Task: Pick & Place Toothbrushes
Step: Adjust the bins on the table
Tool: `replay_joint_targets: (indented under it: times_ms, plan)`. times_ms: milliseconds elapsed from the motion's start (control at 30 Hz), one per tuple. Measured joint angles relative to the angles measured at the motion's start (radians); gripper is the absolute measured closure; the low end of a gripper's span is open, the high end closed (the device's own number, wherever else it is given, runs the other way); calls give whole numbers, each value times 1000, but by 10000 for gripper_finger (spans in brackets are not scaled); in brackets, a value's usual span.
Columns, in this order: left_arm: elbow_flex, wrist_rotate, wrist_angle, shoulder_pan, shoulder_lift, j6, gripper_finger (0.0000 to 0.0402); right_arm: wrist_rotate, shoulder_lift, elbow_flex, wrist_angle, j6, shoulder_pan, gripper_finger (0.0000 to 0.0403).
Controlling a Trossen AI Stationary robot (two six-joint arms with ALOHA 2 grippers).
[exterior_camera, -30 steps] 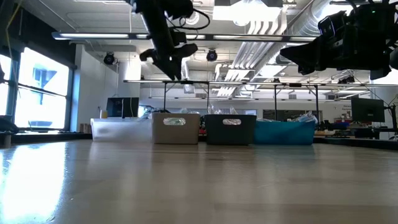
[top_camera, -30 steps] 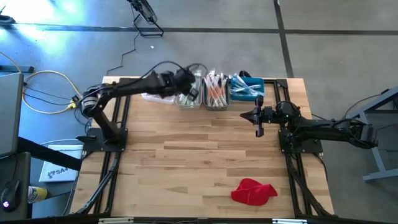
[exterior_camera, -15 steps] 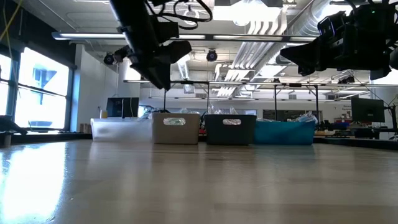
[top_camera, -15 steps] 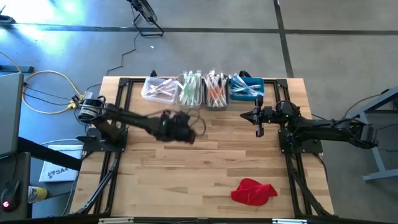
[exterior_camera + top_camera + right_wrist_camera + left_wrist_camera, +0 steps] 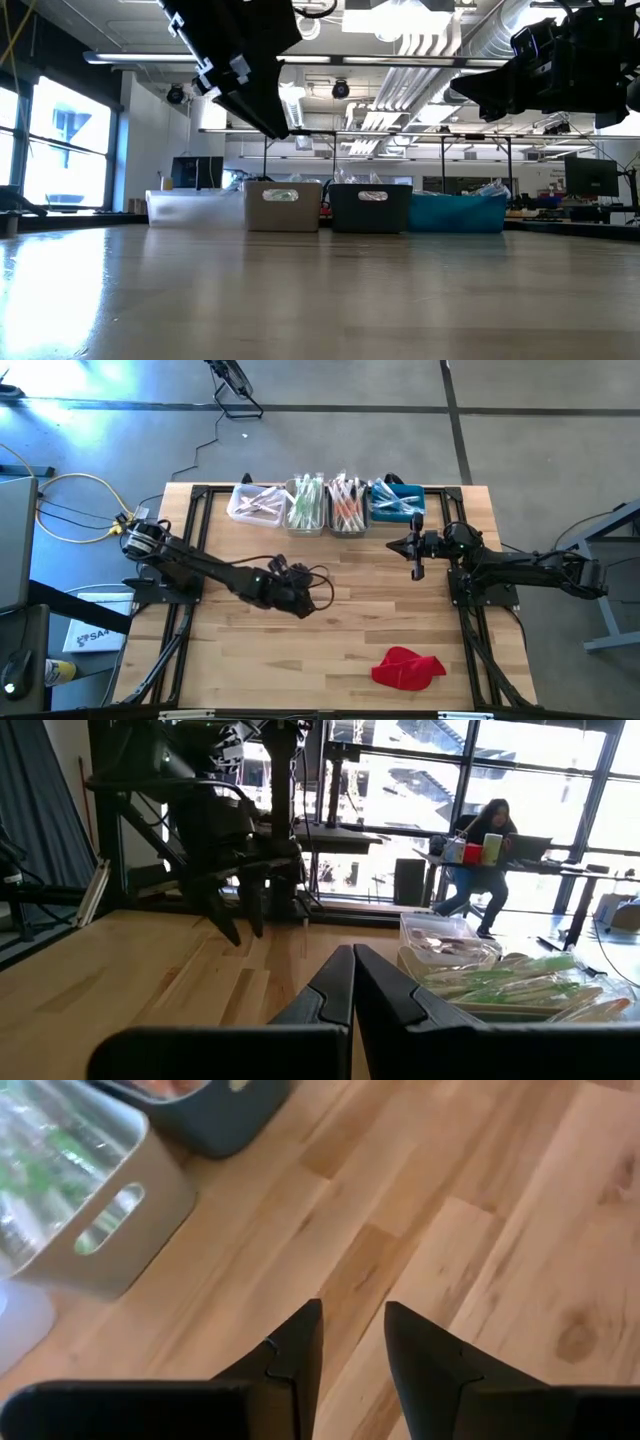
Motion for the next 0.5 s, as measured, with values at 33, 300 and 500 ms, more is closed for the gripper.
replay_joint_targets:
  times_ms: [33, 300, 500]
  plan:
    - [0, 11, 6, 0, 0, 22, 296, 0, 0, 0, 0, 0, 0, 401]
    - [1, -61, -35, -10, 0, 86, 296, 0, 0, 0, 0, 0, 0, 401]
    - [-81, -349, -239, -103, -72, -188, 296, 0, 0, 0, -3, 0, 0, 401]
